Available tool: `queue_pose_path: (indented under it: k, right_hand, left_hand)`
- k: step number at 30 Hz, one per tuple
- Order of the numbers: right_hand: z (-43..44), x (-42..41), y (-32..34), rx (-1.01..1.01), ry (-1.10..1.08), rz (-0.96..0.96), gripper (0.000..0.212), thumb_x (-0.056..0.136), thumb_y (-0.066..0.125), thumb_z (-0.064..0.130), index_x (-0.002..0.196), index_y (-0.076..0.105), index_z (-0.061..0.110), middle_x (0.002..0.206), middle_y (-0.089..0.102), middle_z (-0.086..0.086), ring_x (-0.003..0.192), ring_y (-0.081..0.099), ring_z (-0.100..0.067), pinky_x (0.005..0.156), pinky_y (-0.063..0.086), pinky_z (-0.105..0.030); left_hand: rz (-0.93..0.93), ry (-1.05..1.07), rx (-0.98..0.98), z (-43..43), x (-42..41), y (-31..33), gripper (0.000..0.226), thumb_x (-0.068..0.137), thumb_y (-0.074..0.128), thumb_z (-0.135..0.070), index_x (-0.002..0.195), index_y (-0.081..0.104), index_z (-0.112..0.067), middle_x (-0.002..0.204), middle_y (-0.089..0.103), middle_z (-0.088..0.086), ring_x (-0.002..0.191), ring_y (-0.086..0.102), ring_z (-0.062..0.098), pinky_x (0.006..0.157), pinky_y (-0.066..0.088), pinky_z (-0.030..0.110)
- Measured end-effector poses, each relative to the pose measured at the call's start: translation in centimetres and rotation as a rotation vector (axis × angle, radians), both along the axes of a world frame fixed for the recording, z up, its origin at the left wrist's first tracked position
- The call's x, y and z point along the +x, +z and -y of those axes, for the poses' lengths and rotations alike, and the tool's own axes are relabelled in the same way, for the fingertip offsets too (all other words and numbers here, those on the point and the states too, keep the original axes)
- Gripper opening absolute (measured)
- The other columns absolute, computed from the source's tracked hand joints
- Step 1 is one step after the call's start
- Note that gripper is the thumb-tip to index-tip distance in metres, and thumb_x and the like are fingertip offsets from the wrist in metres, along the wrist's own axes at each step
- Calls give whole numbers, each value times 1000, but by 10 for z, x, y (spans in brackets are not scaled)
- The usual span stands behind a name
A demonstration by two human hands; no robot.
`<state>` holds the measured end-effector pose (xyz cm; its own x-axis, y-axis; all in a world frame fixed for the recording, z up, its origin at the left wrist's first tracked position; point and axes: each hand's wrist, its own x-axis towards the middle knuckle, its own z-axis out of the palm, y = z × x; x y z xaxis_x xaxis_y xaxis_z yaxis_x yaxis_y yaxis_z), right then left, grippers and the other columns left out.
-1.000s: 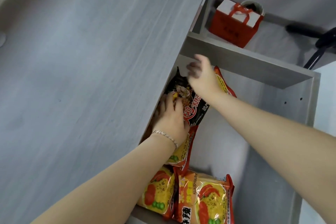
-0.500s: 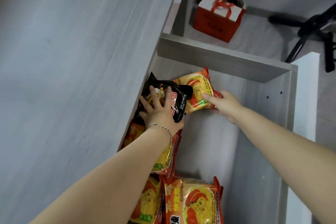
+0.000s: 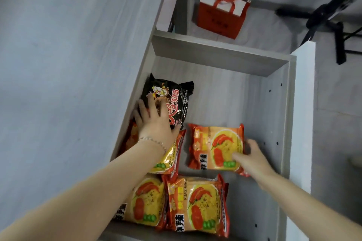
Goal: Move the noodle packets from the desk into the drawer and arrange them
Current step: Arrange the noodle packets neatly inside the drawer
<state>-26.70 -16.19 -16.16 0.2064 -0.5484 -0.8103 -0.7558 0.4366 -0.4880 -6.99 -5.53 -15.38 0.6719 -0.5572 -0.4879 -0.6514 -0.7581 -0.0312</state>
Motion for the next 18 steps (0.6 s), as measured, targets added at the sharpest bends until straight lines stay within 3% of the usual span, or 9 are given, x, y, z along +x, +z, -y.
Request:
queue_pose_path:
  k: [2,4,5,6,8,9,13,16,18]
  right_hand:
    - [-18,0,-4,93,162,-24,21,81,58,3,99,55,13,93,64,-4,77,66,-26,72,54,-41]
    - [-28,4,-9,46,348,-62,4,82,56,16,83,60,15,92,68,-4,87,66,-22,89,53,-42]
    - [-30,7,-13,-36,380,-113,15,81,56,25,88,61,13,99,67,-8,97,63,-24,94,49,-43]
    - [-30,11,-14,-139,354,-173,34,80,57,32,106,60,10,113,61,-13,112,55,-29,100,44,-44]
    - [-31,21,-11,-276,259,-180,67,82,59,34,139,35,9,139,38,-16,131,38,-33,107,34,-43]
    - [-32,27,-10,-306,263,-130,71,83,59,32,143,28,13,143,31,-13,133,37,-30,107,33,-41]
    - [-42,41,-18,-279,470,-90,51,84,60,31,132,49,16,132,39,-7,122,49,-25,103,38,-31]
    - [-52,38,-18,-309,540,-92,55,84,59,29,135,44,16,134,40,-5,124,45,-26,105,40,-34]
    - [-63,31,-11,-467,555,-113,57,83,59,30,136,41,18,140,36,-4,131,34,-26,109,33,-37]
  left_hand:
    - [-23,0,-9,-23,-11,5,89,87,36,-64,150,-6,-17,157,-14,17,144,-12,40,117,0,52]
    - [-67,35,30,-46,-21,6,94,85,36,-68,149,-12,-18,156,-19,18,143,-17,38,117,-2,50]
    - [-87,52,46,-56,-24,4,96,84,36,-69,149,-14,-19,155,-22,18,143,-19,37,117,-2,49]
    - [-105,69,55,-65,-26,3,98,83,37,-70,148,-17,-20,154,-25,19,143,-21,36,118,-3,48]
    - [-135,95,56,-78,-31,-1,100,82,36,-71,147,-21,-23,152,-30,19,142,-25,35,118,-5,47]
    - [-140,100,50,-83,-34,-2,100,81,36,-72,146,-24,-24,151,-32,19,141,-27,34,117,-7,47]
    - [-150,96,23,-90,-41,-5,106,76,37,-77,131,-39,-28,148,-38,19,139,-32,34,114,-15,45]
    - [-141,42,48,-95,-34,-9,107,78,35,-76,122,-50,-29,146,-41,18,136,-35,30,113,-16,42]
    - [-116,-11,83,-99,-29,-10,109,79,32,-75,113,-60,-26,139,-46,18,129,-39,28,111,-18,41]
